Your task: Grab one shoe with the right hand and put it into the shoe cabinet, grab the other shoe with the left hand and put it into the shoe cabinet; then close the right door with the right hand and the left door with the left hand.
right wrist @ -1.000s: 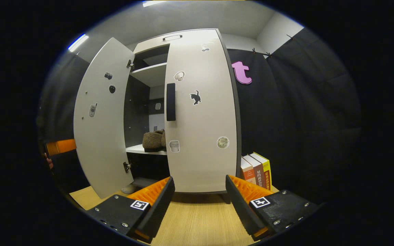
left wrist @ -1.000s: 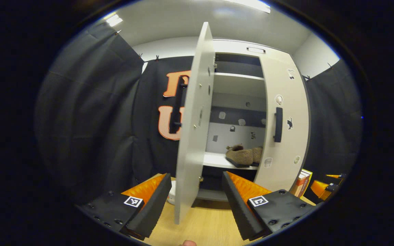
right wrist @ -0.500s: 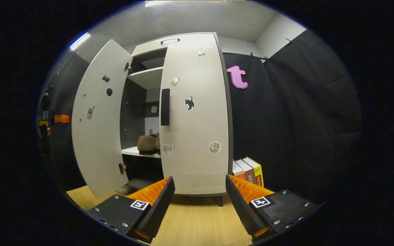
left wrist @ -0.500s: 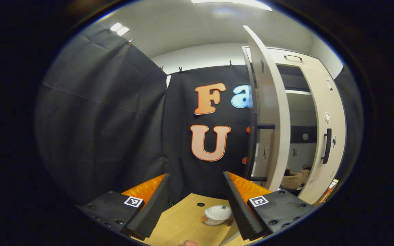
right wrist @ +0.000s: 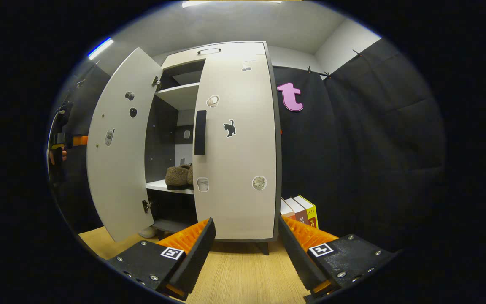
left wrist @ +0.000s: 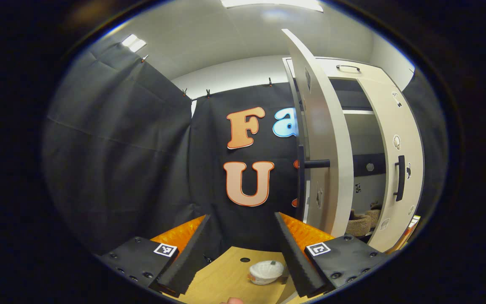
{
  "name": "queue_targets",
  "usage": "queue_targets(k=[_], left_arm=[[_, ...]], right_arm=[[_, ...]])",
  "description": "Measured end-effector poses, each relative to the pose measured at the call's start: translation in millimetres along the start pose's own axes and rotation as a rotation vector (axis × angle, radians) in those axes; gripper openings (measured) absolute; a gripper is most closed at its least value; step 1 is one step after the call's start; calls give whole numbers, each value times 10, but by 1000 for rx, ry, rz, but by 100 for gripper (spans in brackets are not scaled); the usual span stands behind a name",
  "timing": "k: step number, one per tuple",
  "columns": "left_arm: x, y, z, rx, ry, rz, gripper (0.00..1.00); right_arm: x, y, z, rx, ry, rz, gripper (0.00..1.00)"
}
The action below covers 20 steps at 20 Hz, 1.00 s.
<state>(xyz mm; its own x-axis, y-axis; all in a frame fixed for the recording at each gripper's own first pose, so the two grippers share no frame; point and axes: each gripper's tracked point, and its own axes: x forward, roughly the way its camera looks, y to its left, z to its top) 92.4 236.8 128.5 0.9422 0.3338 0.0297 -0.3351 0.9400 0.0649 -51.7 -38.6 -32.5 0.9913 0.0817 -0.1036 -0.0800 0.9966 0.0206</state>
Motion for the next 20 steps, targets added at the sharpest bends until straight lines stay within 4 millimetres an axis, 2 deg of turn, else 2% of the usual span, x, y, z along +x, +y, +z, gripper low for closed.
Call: queue_targets(k=[2,3,4,7,8,9,11,12,15,17,20], left_arm=[[-33,-122,-9,-49,15,-34,93],[-65,-186,-14,-68,19,-43,94],[-92,-226,-22,-80,21,-48,99],[-165,-460,-10,-90,20,-92,96],[-185,-566,-13,-93,22,-114,99],[-205,-682,-9,-92,22,-140,93],[-221,-968,-6,-90,23,-200,99],[-220,-1138,-14,-91,24,-236,93],[-169,-1630,-71,-120,46,-349,99],[-128,-1799,-91,-132,54,-373,94],[-98,-2092,-83,-126,42,-419,96]], right_arm=[[6,10,2,-3,1,6,92],[5,16,16,-6,-2,10,92],[14,18,32,-10,-4,13,92],[19,26,70,-15,-14,20,92],[20,19,75,-18,-15,20,92],[22,15,76,-20,-15,19,92],[10,10,70,-20,-12,16,92],[5,3,66,-20,-11,14,92],[-24,-69,49,-25,-9,-9,92],[-60,-140,39,-23,-6,-32,92],[-94,-258,25,-18,0,-67,92]])
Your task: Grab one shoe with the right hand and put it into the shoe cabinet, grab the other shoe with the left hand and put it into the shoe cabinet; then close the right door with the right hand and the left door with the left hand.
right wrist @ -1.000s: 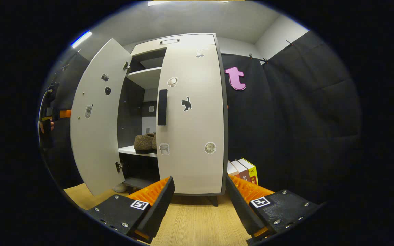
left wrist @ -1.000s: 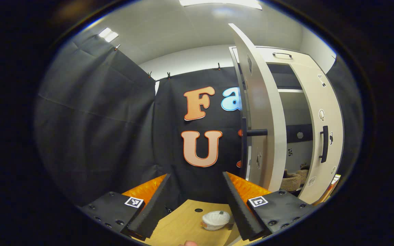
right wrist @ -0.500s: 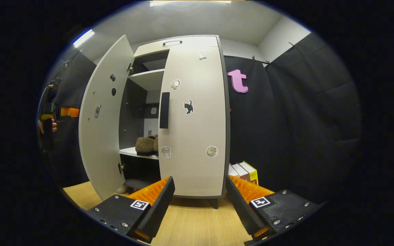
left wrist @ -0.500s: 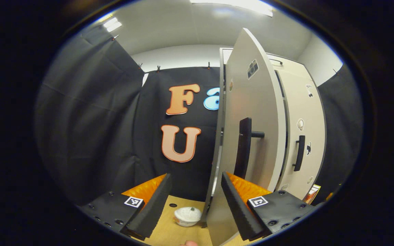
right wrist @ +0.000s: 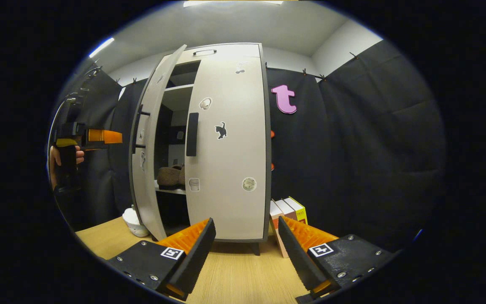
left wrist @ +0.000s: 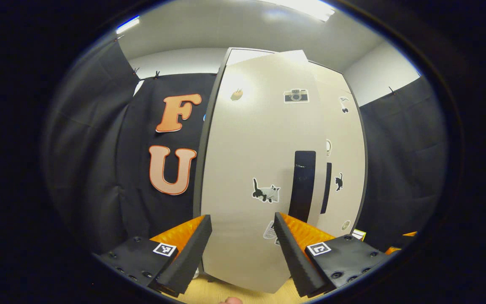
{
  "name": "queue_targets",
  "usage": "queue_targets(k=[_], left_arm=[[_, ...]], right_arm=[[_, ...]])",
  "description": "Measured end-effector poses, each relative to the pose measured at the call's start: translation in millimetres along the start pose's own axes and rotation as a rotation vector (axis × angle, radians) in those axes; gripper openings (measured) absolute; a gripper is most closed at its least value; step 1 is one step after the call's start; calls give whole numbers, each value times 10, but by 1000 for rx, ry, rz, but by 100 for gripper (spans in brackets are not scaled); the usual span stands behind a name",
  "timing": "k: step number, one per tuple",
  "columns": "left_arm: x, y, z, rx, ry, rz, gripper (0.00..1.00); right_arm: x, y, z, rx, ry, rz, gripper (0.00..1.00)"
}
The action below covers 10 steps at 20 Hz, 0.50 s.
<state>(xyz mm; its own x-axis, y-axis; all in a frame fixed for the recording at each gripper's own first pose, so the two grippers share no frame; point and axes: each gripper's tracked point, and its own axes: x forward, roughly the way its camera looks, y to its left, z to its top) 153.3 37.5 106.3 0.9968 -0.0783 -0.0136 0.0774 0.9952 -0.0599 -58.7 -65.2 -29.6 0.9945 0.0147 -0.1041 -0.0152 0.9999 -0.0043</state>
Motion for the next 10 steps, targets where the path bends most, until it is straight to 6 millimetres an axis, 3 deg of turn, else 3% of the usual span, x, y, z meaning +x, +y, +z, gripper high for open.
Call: queue_targets(k=[4,10], left_arm=[[225,-288,-99,14,16,-46,96],[488,-469,-165,23,17,-59,96]], right_arm=[[-36,-137,13,4,-2,-37,92],[-89,-349,8,9,-8,-95,92]])
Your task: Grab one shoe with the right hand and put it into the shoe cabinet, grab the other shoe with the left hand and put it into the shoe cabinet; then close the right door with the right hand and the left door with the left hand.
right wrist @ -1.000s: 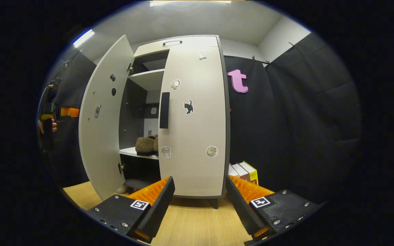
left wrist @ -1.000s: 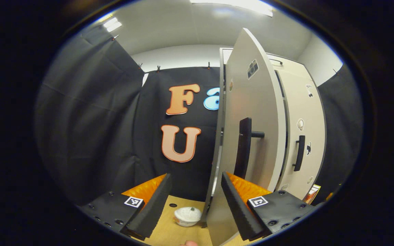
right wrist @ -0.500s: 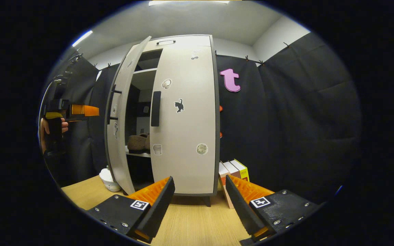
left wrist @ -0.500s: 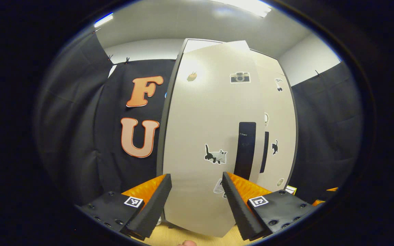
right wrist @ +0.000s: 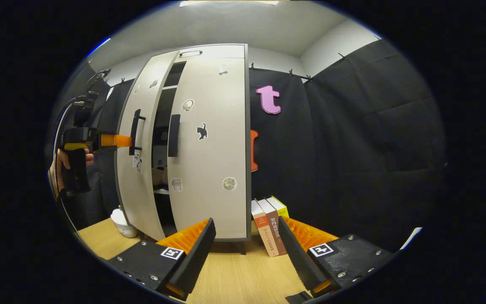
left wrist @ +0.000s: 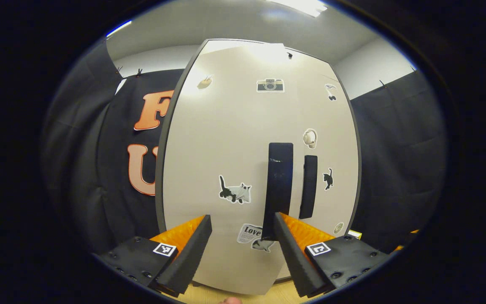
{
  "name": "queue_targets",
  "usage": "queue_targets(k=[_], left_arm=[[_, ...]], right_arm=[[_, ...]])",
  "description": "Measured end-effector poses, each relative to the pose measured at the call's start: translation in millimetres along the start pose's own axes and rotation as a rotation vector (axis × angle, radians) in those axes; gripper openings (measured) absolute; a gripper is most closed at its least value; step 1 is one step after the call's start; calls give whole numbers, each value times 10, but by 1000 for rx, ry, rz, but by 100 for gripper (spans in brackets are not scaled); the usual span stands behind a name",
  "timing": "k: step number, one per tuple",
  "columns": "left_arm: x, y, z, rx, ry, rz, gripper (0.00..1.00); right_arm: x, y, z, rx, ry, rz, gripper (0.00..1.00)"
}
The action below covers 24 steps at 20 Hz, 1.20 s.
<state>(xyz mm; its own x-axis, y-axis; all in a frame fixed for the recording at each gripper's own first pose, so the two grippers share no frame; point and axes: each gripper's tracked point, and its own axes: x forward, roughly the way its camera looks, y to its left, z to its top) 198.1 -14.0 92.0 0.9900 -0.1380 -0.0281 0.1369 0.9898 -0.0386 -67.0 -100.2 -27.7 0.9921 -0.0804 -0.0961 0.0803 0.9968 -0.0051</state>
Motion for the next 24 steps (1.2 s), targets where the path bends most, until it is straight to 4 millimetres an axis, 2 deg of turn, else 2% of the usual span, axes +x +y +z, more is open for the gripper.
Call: queue_targets(k=[6,10,15,17,21,24], left_arm=[[252,-91,-43,0,16,-3,96],[402,-100,-59,16,9,0,96],[503,-107,-80,26,9,6,99],[521,-102,-85,27,9,10,96],[423,-93,-8,32,0,12,97],[170,-75,161,34,-32,12,97]], right_arm=[[18,-175,5,13,-6,-42,92],[65,-225,7,16,-10,-52,92],[99,-284,11,20,-12,-62,92],[106,-301,18,22,-15,-66,92],[118,-283,20,20,-14,-58,92],[123,-203,20,22,-10,-34,92]])
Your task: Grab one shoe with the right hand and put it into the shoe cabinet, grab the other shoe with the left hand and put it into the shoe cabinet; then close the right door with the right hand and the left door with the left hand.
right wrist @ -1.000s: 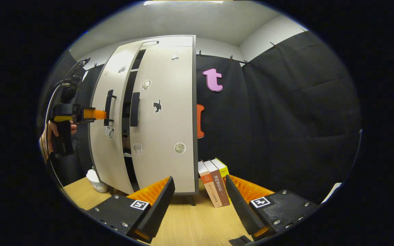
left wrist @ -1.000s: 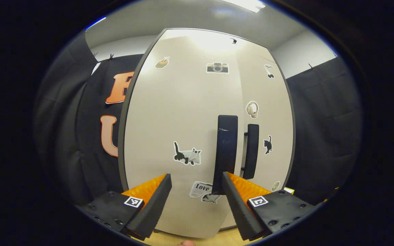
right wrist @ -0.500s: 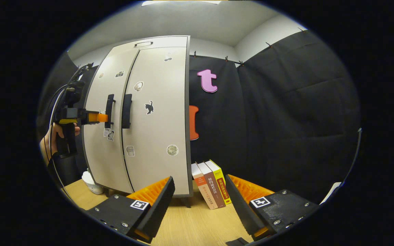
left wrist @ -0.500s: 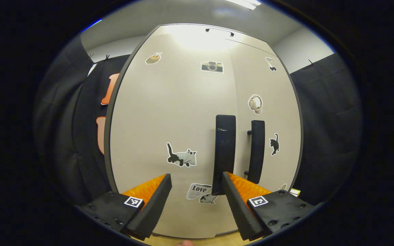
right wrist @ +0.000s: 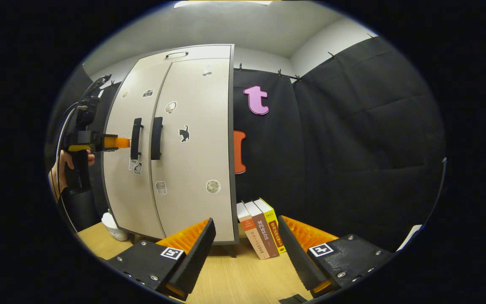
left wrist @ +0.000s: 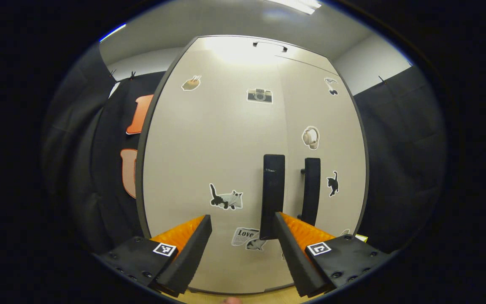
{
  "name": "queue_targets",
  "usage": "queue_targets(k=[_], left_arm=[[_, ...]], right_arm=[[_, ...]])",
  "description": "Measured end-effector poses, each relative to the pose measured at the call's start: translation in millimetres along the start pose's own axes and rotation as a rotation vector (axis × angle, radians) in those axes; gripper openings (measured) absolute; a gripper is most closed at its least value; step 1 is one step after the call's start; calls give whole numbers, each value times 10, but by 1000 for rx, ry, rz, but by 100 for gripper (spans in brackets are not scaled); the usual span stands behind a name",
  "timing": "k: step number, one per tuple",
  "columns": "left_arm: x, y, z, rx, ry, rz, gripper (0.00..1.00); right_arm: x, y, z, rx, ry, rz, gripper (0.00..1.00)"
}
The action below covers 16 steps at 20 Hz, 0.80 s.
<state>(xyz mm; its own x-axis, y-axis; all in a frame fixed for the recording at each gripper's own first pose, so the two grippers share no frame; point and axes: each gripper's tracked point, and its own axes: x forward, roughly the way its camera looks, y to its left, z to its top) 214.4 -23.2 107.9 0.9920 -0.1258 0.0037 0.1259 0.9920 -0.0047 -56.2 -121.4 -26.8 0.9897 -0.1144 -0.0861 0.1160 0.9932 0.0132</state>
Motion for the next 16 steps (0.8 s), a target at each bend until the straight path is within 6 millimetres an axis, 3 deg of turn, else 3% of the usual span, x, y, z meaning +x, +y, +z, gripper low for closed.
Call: queue_targets(k=[4,8,16], left_arm=[[-429,-19,117,10,-10,-16,96],[-892,38,95,37,-18,1,96],[-1611,267,-443,0,40,103,97]], right_arm=[[17,204,-7,12,1,56,92],[3,398,-67,16,15,104,92],[-138,632,-89,21,15,162,92]])
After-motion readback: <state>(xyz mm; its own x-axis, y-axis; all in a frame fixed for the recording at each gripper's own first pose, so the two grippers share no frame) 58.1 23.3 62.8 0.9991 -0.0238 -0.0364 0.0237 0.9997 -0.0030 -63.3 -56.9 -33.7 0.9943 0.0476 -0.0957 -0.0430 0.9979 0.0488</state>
